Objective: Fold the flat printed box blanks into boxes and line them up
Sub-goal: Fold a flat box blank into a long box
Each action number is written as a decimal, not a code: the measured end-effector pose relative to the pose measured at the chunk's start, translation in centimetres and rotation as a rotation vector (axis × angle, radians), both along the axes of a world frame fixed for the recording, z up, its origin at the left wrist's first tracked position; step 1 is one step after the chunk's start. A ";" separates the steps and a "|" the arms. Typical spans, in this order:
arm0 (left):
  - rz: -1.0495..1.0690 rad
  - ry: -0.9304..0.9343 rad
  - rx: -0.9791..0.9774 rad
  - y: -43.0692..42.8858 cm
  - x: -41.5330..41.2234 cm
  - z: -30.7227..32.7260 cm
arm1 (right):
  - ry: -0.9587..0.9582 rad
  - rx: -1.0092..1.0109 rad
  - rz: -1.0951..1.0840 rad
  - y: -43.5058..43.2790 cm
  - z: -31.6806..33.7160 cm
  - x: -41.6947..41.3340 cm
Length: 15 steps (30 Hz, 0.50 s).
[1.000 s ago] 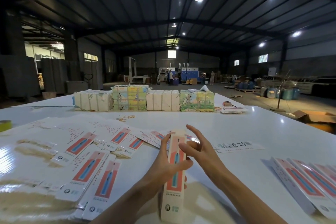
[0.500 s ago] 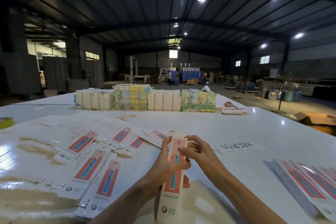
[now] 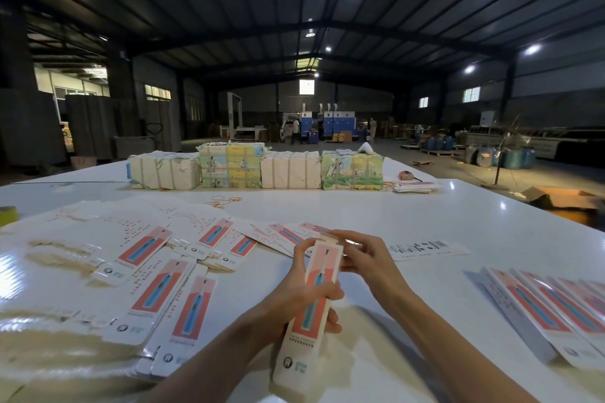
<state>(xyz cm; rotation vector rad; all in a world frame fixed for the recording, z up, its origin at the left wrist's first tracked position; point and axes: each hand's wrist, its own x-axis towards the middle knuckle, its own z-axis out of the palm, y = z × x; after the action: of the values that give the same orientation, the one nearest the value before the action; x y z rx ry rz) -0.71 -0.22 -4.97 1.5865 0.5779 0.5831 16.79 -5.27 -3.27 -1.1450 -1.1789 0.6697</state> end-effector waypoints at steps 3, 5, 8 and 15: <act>-0.016 -0.002 -0.016 0.3 -0.1 -0.5 | 0.023 -0.048 0.031 -0.1 0.2 0.2; -0.021 -0.001 -0.023 0.4 -0.3 -0.7 | 0.095 -0.099 0.084 0.0 0.3 0.2; -0.026 0.000 -0.001 0.4 -0.2 -0.5 | 0.220 -0.139 0.106 0.1 0.3 -0.1; -0.044 0.017 0.043 0.2 -0.3 -0.1 | 0.299 -0.183 0.077 -0.2 0.6 0.7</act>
<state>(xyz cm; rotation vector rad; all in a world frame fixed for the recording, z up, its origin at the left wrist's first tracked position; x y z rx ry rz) -1.01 -0.03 -5.08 1.6415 0.5449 0.5528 17.50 -5.46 -2.71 -1.1092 -0.9244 0.9883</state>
